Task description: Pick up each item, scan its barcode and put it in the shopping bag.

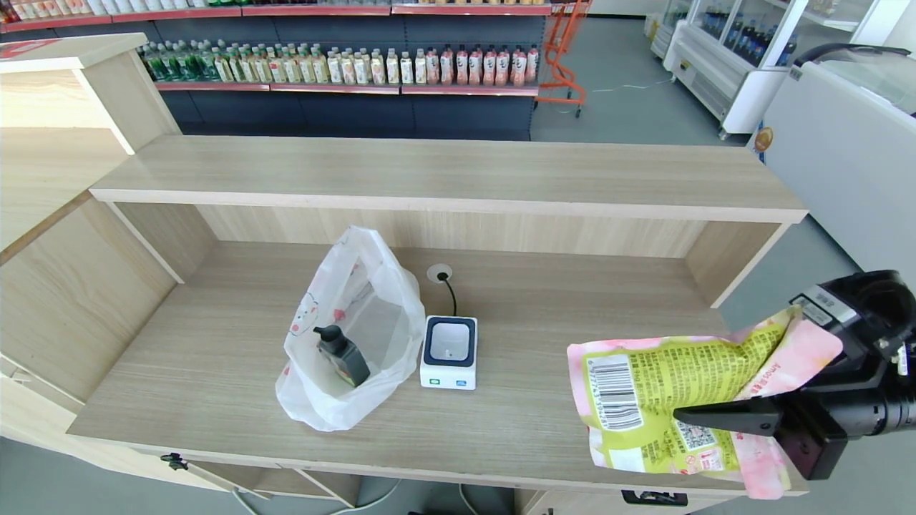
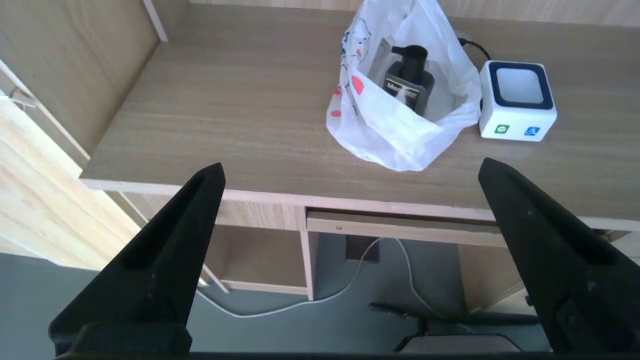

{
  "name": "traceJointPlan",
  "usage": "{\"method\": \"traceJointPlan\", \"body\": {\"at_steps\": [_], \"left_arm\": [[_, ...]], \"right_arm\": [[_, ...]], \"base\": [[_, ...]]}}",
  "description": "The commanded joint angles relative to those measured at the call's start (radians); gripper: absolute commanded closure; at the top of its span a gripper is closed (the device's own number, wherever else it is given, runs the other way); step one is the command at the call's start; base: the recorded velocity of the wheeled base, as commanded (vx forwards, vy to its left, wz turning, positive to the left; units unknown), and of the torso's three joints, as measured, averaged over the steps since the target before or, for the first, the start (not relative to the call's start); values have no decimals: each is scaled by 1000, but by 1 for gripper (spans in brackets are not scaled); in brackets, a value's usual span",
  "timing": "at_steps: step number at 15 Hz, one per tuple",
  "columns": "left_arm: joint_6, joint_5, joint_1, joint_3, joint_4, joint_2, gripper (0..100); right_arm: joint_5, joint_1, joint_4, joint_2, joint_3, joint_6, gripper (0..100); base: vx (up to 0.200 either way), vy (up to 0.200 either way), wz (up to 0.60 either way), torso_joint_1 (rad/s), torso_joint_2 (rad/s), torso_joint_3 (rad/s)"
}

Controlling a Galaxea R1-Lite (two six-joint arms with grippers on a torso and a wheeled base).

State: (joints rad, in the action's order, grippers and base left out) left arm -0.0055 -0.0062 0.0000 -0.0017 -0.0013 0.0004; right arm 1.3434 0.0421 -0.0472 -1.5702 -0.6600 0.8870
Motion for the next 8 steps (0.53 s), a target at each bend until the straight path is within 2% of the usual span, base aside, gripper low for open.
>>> {"method": "traceJointPlan", "body": {"at_steps": [1,4,8], "left_arm": [[-1,0,0,0,0,0,0],[-1,0,0,0,0,0,0],[-1,0,0,0,0,0,0]], "right_arm": [[17,2,0,13,22,56,100],[30,25,0,24,54,164,100],[19,114,0,59,100,176,100]], "base": [[0,0,0,0,0,0],[0,0,0,0,0,0],[0,0,0,0,0,0]]}}
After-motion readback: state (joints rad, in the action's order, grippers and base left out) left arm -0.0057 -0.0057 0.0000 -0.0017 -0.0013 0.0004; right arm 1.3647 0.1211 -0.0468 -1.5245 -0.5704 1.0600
